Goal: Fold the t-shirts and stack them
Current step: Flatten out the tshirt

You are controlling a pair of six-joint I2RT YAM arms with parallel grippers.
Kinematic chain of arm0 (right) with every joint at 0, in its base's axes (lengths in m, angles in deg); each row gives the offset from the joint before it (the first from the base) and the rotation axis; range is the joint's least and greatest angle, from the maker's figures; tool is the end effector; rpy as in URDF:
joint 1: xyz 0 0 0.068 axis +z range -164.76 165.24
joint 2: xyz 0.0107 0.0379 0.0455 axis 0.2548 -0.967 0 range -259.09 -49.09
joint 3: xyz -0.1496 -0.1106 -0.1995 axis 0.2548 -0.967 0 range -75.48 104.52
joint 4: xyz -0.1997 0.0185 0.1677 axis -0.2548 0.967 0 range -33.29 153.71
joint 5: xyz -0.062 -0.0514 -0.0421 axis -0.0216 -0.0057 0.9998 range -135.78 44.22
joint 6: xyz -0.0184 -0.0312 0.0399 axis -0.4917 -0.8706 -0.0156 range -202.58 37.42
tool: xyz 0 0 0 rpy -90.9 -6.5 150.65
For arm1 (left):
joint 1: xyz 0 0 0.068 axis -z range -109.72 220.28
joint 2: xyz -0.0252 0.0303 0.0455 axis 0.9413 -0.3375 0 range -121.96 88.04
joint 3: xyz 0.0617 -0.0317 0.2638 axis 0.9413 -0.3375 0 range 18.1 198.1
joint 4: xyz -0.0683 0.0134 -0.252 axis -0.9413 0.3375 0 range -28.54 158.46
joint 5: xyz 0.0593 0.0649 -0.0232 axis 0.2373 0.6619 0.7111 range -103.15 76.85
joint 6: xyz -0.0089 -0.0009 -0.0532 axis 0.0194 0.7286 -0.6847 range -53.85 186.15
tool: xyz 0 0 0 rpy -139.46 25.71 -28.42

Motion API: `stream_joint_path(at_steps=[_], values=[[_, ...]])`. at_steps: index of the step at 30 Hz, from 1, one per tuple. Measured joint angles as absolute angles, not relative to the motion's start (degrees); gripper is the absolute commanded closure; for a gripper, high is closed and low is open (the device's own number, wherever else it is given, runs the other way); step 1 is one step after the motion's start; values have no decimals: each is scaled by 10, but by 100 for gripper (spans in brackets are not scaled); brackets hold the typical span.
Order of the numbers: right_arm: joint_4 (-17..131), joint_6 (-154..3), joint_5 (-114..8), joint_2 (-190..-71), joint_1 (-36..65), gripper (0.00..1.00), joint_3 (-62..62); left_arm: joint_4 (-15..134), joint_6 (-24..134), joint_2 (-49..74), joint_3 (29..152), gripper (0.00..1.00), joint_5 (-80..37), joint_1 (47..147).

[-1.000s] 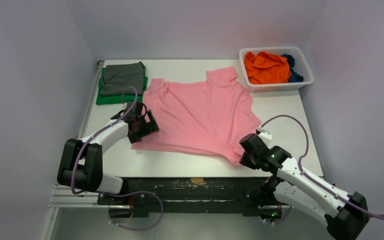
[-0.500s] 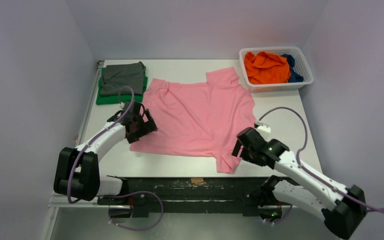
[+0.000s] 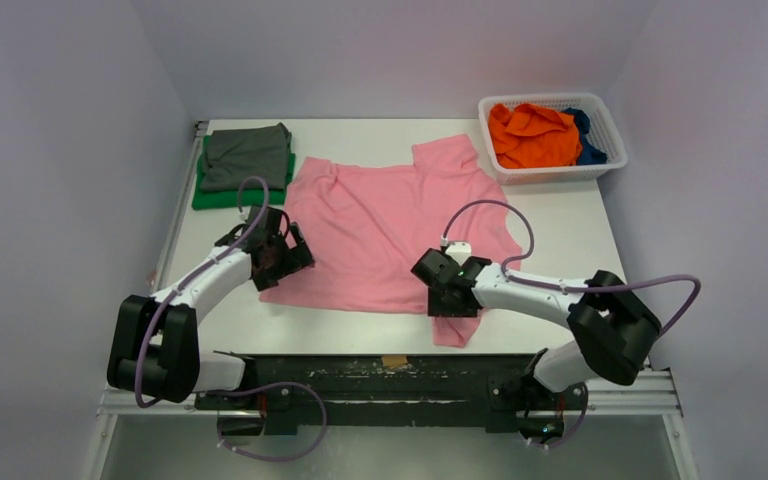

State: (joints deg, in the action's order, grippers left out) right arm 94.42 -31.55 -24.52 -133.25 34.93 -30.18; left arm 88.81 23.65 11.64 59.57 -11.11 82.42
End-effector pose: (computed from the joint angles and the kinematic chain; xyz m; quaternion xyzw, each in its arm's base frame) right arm 0.1692 0.1795 0.1649 0.0330 0.9758 -0.0283 0.2144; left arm 0.2389 -0.0501 0.1820 -0.2583 0.9357 -0.0945 0.2207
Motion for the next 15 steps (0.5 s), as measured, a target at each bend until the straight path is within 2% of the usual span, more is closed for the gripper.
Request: stream_joint_path(at_steps=[4,9,13,15], values=[[937,-298,-247,-1330,351,63,-306,888,237,116,595,0,-109,824],[971,-259,-235,-1307,352,69,-320,889,237,110,595,0,-100,824],[1008,-234,-227,-1245,352,71,-356,889,237,102,595,0,-96,824],[1020,-225,-226,-1213,352,75,-374,890,237,99,595,0,-95,824]])
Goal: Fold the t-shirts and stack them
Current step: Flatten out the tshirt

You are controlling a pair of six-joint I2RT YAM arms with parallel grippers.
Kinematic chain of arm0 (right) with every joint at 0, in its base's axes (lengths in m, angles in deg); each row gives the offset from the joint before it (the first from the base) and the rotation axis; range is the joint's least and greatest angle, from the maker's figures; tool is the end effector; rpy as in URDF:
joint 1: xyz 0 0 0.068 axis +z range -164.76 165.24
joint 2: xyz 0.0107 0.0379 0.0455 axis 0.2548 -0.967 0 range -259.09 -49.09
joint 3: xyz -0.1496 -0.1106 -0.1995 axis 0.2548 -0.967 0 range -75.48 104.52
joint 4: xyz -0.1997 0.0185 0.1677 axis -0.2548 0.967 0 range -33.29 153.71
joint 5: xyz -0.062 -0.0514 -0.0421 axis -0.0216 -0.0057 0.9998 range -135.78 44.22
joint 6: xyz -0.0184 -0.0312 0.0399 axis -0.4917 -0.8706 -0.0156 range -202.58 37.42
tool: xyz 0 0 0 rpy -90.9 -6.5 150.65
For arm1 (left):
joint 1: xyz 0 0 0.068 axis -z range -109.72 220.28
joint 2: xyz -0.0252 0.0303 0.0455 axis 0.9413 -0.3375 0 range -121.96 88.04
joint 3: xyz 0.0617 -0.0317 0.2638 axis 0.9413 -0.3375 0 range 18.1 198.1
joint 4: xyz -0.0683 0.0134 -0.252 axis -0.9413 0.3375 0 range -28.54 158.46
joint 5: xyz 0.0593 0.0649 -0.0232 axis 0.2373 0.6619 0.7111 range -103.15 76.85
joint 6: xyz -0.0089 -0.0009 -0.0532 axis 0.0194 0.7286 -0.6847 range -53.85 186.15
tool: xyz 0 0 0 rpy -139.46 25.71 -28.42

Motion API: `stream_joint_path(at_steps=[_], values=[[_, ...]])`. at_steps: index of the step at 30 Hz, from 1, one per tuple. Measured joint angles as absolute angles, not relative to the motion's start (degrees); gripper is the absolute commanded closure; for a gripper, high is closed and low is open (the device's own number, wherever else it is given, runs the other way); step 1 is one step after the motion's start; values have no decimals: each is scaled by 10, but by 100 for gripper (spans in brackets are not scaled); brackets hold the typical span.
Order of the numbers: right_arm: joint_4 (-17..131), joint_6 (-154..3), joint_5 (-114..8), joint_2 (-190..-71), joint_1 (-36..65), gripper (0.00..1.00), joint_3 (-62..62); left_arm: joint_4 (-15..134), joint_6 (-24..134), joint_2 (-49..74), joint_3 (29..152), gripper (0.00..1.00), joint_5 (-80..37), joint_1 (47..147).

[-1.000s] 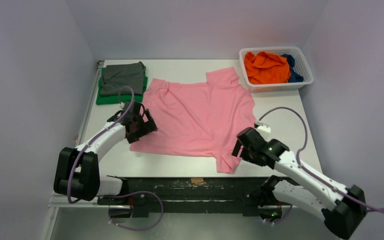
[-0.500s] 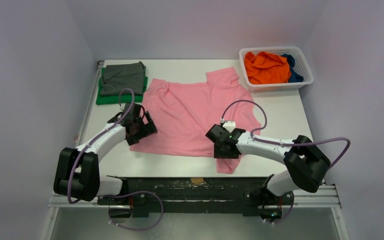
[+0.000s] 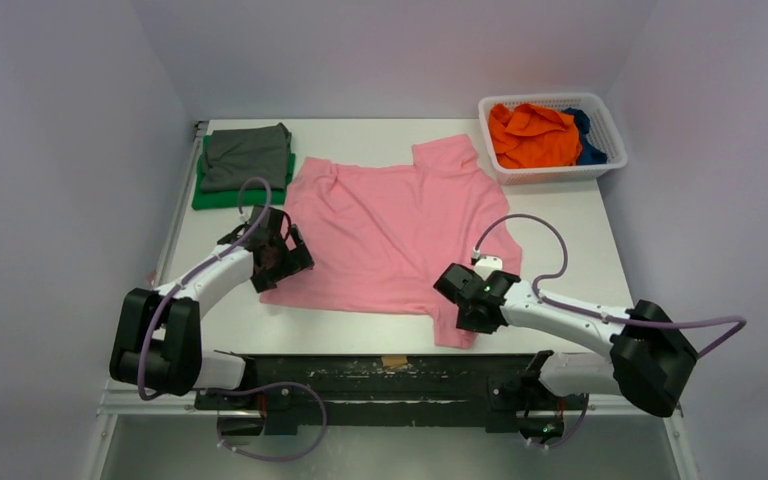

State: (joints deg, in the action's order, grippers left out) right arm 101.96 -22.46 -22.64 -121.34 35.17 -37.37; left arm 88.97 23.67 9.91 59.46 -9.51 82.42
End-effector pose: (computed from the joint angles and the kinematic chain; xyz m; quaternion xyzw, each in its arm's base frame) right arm 0.1366 0.1407 0.1721 0.1051 0.9700 -0.0402 0.2156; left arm 0.2404 -0.0494 0.1746 -0.2618 0.9386 -0.0745 0.2119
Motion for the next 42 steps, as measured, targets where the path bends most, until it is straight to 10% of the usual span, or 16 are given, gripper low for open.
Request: stream_joint_path(at_steps=[6,13,21,29,42], values=[[1023,-211,-228,-1194,352,100,-402,890,237,96,595,0,-89,824],[1081,-137,-203,-1155,352,99,-403,895,236,95,595,0,-82,824],[1245,6,-199,-923,351,80,-399,905,233,102,595,0,-77,824],[1333,91,-197,-755,351,23,-368,938,232,164,601,0,-63,824],[1119,-171,-115,-1031,299,10,-279,932,263,105,737,0,-145,824]])
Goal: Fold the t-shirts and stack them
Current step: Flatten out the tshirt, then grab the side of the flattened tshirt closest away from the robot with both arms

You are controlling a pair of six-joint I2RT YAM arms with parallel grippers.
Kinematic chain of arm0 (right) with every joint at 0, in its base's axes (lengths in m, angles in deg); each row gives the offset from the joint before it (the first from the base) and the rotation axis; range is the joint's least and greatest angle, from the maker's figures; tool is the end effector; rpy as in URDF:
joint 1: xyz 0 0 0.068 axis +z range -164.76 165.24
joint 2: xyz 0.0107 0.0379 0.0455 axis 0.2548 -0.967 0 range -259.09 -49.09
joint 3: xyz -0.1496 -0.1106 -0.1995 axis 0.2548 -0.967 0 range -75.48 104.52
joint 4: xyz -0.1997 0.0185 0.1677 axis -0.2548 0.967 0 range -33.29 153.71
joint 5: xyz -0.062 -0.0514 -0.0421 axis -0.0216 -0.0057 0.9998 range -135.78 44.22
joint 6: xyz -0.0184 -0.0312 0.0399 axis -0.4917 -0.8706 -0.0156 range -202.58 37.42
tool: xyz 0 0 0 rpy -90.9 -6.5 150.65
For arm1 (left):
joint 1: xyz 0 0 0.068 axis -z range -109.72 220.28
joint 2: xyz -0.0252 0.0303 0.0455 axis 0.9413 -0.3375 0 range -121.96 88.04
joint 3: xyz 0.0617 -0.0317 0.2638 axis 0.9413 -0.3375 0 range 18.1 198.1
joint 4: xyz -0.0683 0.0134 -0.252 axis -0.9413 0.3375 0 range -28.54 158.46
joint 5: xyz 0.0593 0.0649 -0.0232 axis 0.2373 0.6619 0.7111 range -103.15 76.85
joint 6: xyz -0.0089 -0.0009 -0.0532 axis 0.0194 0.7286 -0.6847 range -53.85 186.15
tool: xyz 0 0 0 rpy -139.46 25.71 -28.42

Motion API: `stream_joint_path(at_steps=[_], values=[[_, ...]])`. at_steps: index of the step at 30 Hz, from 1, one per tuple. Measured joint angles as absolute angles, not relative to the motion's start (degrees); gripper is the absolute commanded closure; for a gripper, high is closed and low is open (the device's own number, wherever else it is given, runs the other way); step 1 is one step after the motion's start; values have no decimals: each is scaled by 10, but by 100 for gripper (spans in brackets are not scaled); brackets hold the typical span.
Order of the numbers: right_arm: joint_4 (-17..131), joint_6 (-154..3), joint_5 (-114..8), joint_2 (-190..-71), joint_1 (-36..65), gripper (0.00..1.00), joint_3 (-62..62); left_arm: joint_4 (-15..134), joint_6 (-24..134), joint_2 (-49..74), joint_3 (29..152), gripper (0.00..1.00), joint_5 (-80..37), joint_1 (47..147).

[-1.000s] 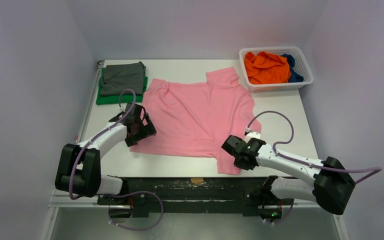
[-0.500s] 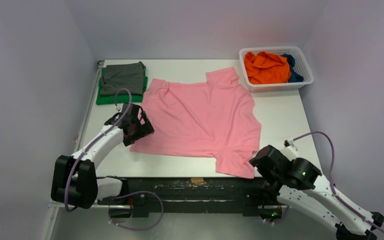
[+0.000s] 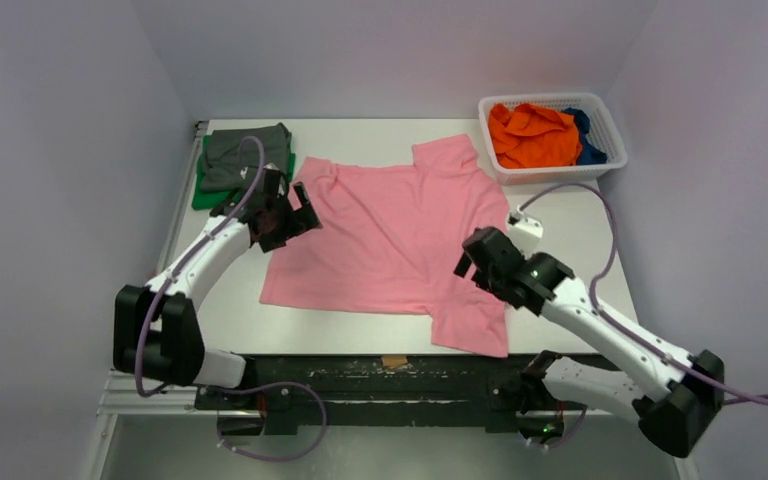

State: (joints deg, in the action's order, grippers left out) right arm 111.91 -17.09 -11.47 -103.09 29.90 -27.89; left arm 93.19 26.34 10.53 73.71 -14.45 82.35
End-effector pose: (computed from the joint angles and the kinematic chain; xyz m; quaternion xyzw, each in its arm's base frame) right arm 0.1309 0.1011 0.2683 0.2386 0.8980 0.0284 0.3686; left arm 0.2713 -0.0588 0.2473 -0.2243 0.9231 -0.1462 0.2759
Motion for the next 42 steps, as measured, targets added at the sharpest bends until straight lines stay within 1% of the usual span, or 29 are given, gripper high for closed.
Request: stream_joint_path(at_steps=[4,8,13,15,18,23,28,37,40,42], values=[[955,-311,-185,-1186,171,14,-216,933,275,-13,837,0,-162,824],[850,-408,-255,-1332,88,17,-157,938,280,-121,916,0,-166,823],[784,-476,-319,-1518,38,19,-43,950,279,-175,912,0,-168,818],[768,-494,-336,-1572,28,19,-15,952,279,-173,893,0,-168,816],[763,-504,-349,-1617,16,19,8,937,278,-148,850,0,-171,815],[746,-508,-372,-1660,0,19,62,938,276,-86,772,0,-183,815],[736,-506,-388,-1674,-14,19,79,941,264,-40,725,0,-182,816],[740,-506,-407,-1675,-28,16,86,976,249,-14,716,0,-149,816],[753,-517,-408,-1666,-29,15,83,993,246,24,716,0,-129,816],[758,-523,-406,-1637,-28,15,59,1000,236,73,712,0,-109,816]])
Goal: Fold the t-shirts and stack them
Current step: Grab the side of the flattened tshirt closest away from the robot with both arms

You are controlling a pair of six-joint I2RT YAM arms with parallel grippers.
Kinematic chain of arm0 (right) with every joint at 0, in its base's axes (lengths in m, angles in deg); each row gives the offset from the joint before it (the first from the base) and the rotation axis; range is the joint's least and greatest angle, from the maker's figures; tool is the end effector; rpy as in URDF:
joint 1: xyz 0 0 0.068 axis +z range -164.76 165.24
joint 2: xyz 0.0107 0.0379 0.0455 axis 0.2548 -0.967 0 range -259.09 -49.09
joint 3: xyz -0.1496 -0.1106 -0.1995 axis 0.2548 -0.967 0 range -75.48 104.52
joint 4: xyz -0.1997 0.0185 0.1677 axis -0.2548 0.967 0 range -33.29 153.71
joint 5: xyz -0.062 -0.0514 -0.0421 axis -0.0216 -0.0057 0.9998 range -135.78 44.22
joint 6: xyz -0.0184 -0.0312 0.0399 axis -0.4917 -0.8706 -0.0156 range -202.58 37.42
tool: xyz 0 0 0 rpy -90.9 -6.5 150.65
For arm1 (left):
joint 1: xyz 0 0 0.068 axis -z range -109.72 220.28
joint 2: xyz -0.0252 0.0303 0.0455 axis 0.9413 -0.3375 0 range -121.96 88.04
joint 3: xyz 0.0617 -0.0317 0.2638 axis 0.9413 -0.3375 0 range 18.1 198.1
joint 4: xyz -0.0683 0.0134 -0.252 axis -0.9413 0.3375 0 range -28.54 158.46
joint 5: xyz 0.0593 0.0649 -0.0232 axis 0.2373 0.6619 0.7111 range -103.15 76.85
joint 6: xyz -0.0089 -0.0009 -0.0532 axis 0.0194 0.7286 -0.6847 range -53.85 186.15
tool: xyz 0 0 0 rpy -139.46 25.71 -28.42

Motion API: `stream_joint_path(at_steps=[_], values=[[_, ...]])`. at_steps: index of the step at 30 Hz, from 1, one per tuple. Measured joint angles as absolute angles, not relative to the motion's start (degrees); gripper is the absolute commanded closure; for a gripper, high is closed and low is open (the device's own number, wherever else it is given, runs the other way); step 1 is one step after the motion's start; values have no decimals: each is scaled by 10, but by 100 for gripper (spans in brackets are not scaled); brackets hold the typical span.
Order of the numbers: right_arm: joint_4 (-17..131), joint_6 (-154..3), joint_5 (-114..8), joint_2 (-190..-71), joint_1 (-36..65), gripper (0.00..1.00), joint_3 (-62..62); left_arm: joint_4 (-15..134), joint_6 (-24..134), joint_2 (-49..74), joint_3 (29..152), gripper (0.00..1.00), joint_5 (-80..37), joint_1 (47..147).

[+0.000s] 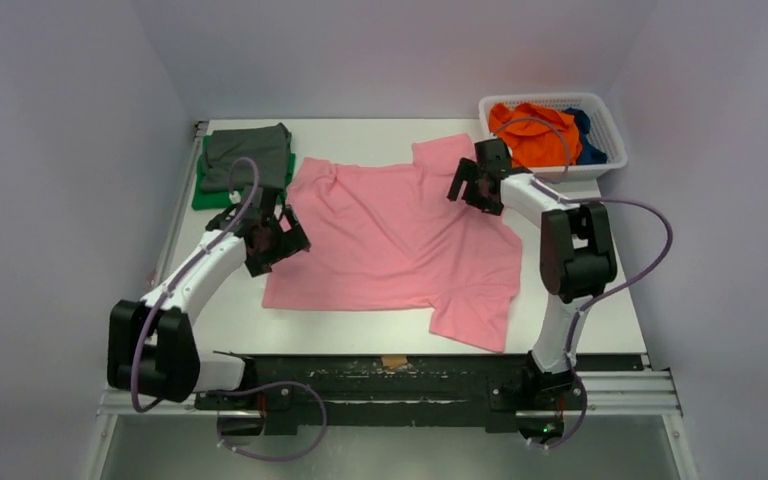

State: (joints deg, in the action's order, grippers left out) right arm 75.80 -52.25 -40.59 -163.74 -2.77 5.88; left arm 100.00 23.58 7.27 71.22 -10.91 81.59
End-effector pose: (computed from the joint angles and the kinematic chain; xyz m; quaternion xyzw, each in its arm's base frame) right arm 0.4258 0.0871 0.1824 0.1651 0.9312 0.0763 0.3159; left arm 0.2619 -0.0509 0.2133 -0.2675 0.9410 -0.0763 0.1925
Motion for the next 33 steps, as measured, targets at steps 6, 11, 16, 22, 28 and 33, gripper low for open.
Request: stream_joint_path(at_steps=[6,11,16,22,28,33], values=[[763,-516,-391,-1436,-21,15,-99,1021,196,211,648,5,-39,810],[750,-495,-392,-1298,-19,15,-230,1035,159,208,584,27,-9,791],[763,-484,-393,-1246,-19,15,-295,1026,126,155,578,47,-9,784],[765,-480,-392,-1205,-19,15,-300,1029,101,119,578,47,-9,782],[766,-477,-388,-1203,-19,15,-300,1035,86,123,568,52,-2,782],[766,-476,-388,-1204,-19,16,-300,1040,82,124,568,66,1,782]])
